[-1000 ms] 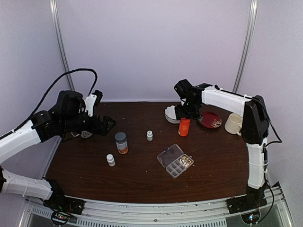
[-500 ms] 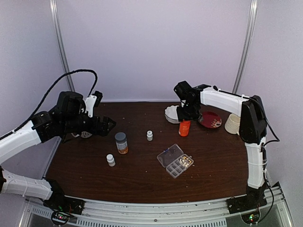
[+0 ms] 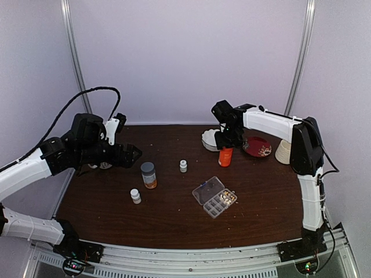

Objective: Sort the pills into containers
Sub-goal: Place the pill bottle at the center of the board, then pick up the pill bottle from the center of the board, then pass from the right arm to the left

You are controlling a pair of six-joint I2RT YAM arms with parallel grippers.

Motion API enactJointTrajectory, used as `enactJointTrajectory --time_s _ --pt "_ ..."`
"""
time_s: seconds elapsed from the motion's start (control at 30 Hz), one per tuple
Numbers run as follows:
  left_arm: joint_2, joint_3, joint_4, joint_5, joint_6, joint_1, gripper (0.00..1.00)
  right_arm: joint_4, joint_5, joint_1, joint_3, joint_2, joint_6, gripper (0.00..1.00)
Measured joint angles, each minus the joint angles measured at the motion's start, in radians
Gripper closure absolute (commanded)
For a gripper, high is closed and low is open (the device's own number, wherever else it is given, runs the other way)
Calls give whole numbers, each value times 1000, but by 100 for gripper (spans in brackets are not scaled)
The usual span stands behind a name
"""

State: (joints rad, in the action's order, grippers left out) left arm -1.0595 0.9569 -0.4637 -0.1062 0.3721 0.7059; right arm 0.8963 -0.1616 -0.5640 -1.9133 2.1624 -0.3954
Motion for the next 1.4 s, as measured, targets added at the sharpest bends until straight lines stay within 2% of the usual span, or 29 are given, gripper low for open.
enactJointTrajectory --time_s 0.2,0.53,0.63,0.73,0.87,0.93,1.07,1.17,1.27,1.4 --pt "0 -2 0 -2 0 0 2 -2 3 0 -3 5 2 53" --pt "0 -2 3 9 -5 0 3 -9 6 -7 38 -41 14 58" --pt "1 -10 23 31 -11 0 3 -32 8 -22 121 -150 35 59" --pt "8 -32 61 85 -20 0 4 -89 41 -55 236 -330 48 61" --pt "29 -58 116 168 -38 8 5 -239 168 -101 410 -613 33 65" --pt "57 -87 174 201 -58 22 3 -311 236 -113 474 -705 17 67" --pt "171 -224 377 277 -157 102 2 -502 396 -153 640 -868 -40 70" --pt "249 -337 540 328 -329 217 2 -623 478 -214 726 -922 -85 70" --pt "256 -362 615 330 -489 314 3 -726 539 -283 773 -942 -130 71" --pt "224 -359 696 292 -650 357 2 -818 586 -346 777 -942 -172 72"
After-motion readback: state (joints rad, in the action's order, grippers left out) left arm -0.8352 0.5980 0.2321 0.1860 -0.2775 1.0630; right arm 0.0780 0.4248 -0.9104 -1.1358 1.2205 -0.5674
